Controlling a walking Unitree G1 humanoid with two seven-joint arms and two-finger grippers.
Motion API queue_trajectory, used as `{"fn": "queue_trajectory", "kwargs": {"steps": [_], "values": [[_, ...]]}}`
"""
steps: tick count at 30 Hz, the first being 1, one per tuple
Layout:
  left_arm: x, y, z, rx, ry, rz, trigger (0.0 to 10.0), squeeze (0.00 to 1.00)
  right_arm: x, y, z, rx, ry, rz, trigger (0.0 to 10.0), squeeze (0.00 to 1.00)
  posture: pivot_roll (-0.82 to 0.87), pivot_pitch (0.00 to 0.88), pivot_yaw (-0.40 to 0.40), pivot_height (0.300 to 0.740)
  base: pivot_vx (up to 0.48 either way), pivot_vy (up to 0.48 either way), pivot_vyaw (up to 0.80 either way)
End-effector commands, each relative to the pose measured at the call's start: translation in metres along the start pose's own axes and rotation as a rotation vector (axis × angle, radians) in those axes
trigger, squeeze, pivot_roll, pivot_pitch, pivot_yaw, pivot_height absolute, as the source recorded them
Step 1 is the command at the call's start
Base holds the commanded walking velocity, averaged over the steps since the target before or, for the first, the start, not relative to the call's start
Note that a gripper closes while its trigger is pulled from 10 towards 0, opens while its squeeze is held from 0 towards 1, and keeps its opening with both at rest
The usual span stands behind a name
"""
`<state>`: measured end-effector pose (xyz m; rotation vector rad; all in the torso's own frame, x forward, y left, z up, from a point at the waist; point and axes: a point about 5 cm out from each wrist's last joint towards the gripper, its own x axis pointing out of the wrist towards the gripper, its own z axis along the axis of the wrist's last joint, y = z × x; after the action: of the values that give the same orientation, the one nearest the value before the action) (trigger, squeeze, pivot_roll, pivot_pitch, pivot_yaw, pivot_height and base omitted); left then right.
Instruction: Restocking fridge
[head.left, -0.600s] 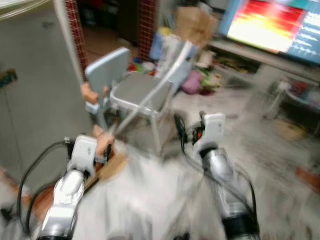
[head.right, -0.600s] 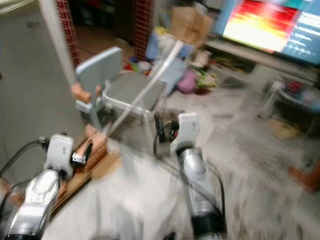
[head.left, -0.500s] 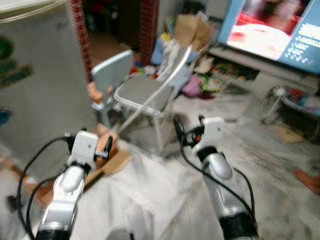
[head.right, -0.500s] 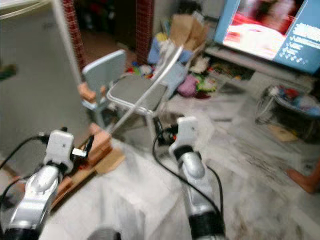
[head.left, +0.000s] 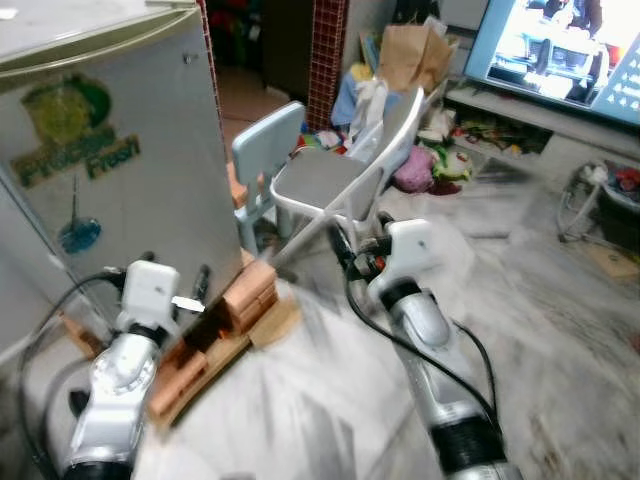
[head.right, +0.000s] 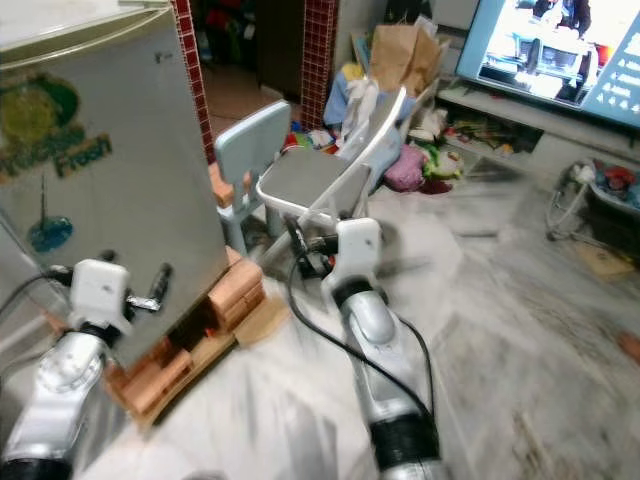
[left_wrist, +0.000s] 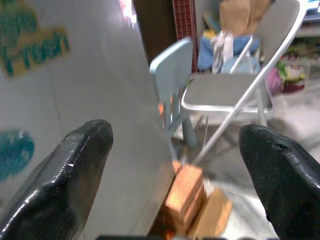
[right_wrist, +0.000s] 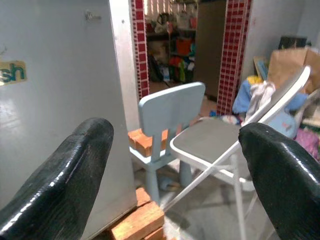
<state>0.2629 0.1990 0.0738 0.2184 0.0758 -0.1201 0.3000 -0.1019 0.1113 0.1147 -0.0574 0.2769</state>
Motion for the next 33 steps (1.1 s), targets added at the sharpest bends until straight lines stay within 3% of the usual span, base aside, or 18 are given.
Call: {"fn": "queue_trajectory", "kwargs": {"steps": [1,6,11,13,14,16,22,28,33], "values": [[0.002,0.01,0.001,0.007,0.003,0.023,10.0,0.0,0.005,0.008,0.005,0.006,-0.019,0.024,10.0,0.0,0.13,0.008,-0.048,0.74,0.0,0.458,-0.46],[0.0,0.006,-0.009,0.016,0.036,0.027,10.0,0.0,0.005,0.008,0.003,0.019,-0.013,0.015,10.0,0.0,0.13,0.004,-0.056,0.74,0.0,0.48,-0.69],[-0.002,0.006,-0.013,-0.017,0.037,0.041,10.0,0.0,0.005,0.008,0.003,0.004,-0.025,-0.011,10.0,0.0,0.14,0.0,-0.063,0.74,0.0,0.48,0.0],[-0.004,0.006,-0.004,-0.026,-0.01,0.036,10.0,0.0,0.0,-0.008,0.005,-0.033,-0.038,-0.084,10.0,0.0,0.15,0.0,-0.066,0.74,0.0,0.48,0.0],[-0.004,0.006,-0.004,-0.026,-0.01,0.036,10.0,0.0,0.0,-0.008,0.005,-0.033,-0.038,-0.084,10.0,0.0,0.15,0.0,-0.066,0.74,0.0,0.48,0.0],[-0.005,0.005,0.008,-0.043,-0.063,0.027,10.0,0.0,-0.011,-0.03,0.003,-0.089,-0.029,-0.179,10.0,0.0,0.15,0.0,-0.063,0.74,0.0,0.48,0.0],[-0.013,0.013,0.006,-0.041,-0.057,0.07,10.0,0.0,-0.036,-0.059,-0.004,-0.159,0.014,-0.284,10.0,0.0,0.13,0.0,-0.042,0.74,0.0,0.158,0.0],[-0.016,0.024,0.006,-0.034,-0.036,0.106,10.0,0.0,-0.041,-0.07,0.0,-0.197,0.006,-0.32,10.0,0.0,0.12,0.0,-0.018,0.74,0.0,0.0,0.0],[-0.012,0.026,0.011,-0.025,-0.045,0.087,10.0,0.0,-0.036,-0.067,0.002,-0.198,0.004,-0.318,10.0,0.0,0.11,0.0,-0.018,0.74,0.0,0.288,-0.26]]}}
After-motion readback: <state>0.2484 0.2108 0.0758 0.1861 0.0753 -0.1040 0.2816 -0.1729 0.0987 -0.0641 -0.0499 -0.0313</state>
